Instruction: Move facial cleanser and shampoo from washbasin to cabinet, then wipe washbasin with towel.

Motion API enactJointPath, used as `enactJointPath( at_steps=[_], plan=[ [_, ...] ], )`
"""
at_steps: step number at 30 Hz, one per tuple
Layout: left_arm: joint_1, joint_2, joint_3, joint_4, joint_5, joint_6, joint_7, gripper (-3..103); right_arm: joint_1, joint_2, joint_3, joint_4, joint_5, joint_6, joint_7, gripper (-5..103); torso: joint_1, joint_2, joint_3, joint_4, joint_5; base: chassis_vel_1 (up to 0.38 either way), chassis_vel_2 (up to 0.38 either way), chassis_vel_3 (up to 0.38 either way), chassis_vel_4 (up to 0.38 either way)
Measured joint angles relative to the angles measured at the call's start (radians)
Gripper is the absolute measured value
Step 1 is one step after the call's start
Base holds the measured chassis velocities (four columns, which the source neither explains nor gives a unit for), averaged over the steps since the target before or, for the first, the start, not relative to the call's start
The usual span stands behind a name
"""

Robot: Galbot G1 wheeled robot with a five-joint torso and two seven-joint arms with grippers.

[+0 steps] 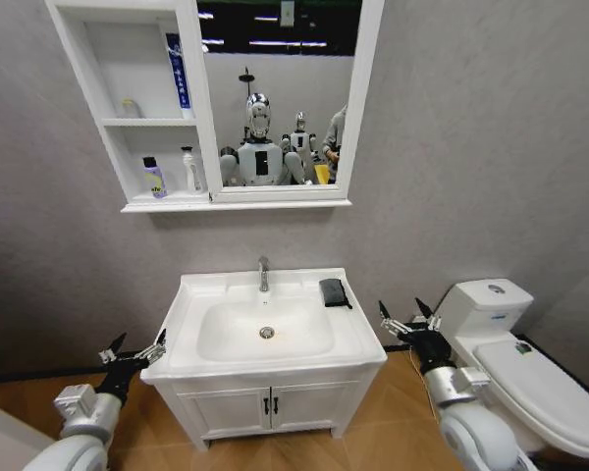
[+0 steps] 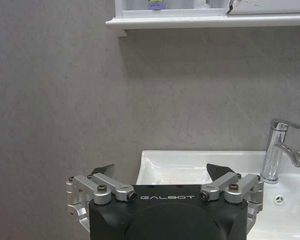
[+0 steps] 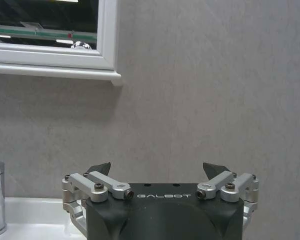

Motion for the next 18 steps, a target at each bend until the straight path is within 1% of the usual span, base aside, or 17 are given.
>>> enactJointPath(
  at_steps=[1, 3, 4, 6, 7, 9, 11, 12, 14, 15, 18],
  plan=[
    [0.0, 0.0, 0.0, 0.0, 0.0, 0.0, 0.0, 100, 0.047, -0.032, -0.017, 0.009, 0.083, -0.079, 0.027, 100, 0.0, 0.0, 0.0, 0.0001, -0.0005, 0.0, 0.0, 0.0, 0.0],
    [0.0, 0.0, 0.0, 0.0, 0.0, 0.0, 0.0, 100, 0.154, -0.078, -0.079, -0.005, 0.195, -0.193, 0.096, 100, 0.0, 0.0, 0.0, 0.0003, -0.0004, 0.0, 0.0, 0.0, 0.0],
    [0.0, 0.0, 0.0, 0.0, 0.0, 0.0, 0.0, 100, 0.154, -0.078, -0.079, -0.005, 0.195, -0.193, 0.096, 100, 0.0, 0.0, 0.0, 0.0003, -0.0004, 0.0, 0.0, 0.0, 0.0],
    [0.0, 0.0, 0.0, 0.0, 0.0, 0.0, 0.0, 100, 0.27, -0.103, -0.157, -0.048, 0.255, -0.283, 0.163, 100, 0.0, 0.0, 0.0, 0.0005, -0.0001, 0.0, 0.0, 0.0, 0.0],
    [0.0, 0.0, 0.0, 0.0, 0.0, 0.0, 0.0, 100, 0.27, -0.103, -0.157, -0.048, 0.255, -0.283, 0.163, 100, 0.0, 0.0, 0.0, 0.0005, -0.0001, 0.0, 0.0, 0.0, 0.0],
    [0.0, 0.0, 0.0, 0.0, 0.0, 0.0, 0.0, 100, 0.378, -0.112, -0.227, -0.111, 0.295, -0.337, 0.204, 100, 0.0, 0.0, 0.0, 0.0004, -0.0002, 0.0, 0.0, 0.0, 0.0],
    [0.0, 0.0, 0.0, 0.0, 0.0, 0.0, 0.0, 100, 0.481, -0.111, -0.302, -0.197, 0.308, -0.364, 0.231, 100, 0.0, 0.0, 0.0, 0.0005, -0.0003, 0.0, 0.0, 0.0, 0.0],
    [0.0, 0.0, 0.0, 0.0, 0.0, 0.0, 0.0, 100, 0.481, -0.111, -0.302, -0.197, 0.308, -0.364, 0.231, 100, 0.0, 0.0, 0.0, 0.0005, -0.0003, 0.0, 0.0, 0.0, 0.0],
    [0.0, 0.0, 0.0, 0.0, 0.0, 0.0, 0.0, 100, 0.615, -0.096, -0.412, -0.311, 0.338, -0.382, 0.246, 100, 0.0, 0.0, 0.0, 0.0003, -0.0001, 0.0, 0.0, 0.0, 0.0],
    [0.0, 0.0, 0.0, 0.0, 0.0, 0.0, 0.0, 100, 0.615, -0.096, -0.412, -0.311, 0.338, -0.382, 0.246, 100, 0.0, 0.0, 0.0, 0.0003, -0.0001, 0.0, 0.0, 0.0, 0.0],
    [0.0, 0.0, 0.0, 0.0, 0.0, 0.0, 0.0, 100, 0.798, -0.052, -0.55, -0.457, 0.414, -0.424, 0.313, 100, 0.0, 0.0, 0.0, 0.0005, -0.0003, 0.0, 0.0, 0.0, 0.0]
  ],
)
